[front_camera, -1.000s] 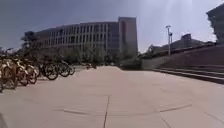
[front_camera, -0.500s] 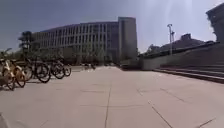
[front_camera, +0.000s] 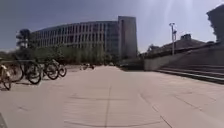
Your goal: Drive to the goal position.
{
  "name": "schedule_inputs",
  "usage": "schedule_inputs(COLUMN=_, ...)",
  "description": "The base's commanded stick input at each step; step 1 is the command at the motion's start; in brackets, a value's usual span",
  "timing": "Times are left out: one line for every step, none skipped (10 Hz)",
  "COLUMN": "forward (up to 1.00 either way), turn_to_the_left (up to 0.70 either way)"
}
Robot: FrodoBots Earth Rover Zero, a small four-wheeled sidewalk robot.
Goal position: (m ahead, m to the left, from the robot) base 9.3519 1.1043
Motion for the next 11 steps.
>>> schedule_inputs(forward=1.00, turn_to_the_left=0.00)
schedule_inputs(forward=1.00, turn_to_the_left=0.00)
schedule_inputs(forward=1.00, turn_to_the_left=0.00)
schedule_inputs(forward=1.00, turn_to_the_left=0.00)
schedule_inputs(forward=1.00, turn_to_the_left=0.00)
schedule_inputs(forward=1.00, turn_to_the_left=0.00)
schedule_inputs(forward=1.00, turn_to_the_left=0.00)
schedule_inputs(forward=1.00, turn_to_the_left=0.00)
schedule_inputs(forward=1.00, turn_to_the_left=0.00)
schedule_inputs(forward=1.00, turn_to_the_left=0.00)
schedule_inputs(forward=1.00, turn_to_the_left=0.00)
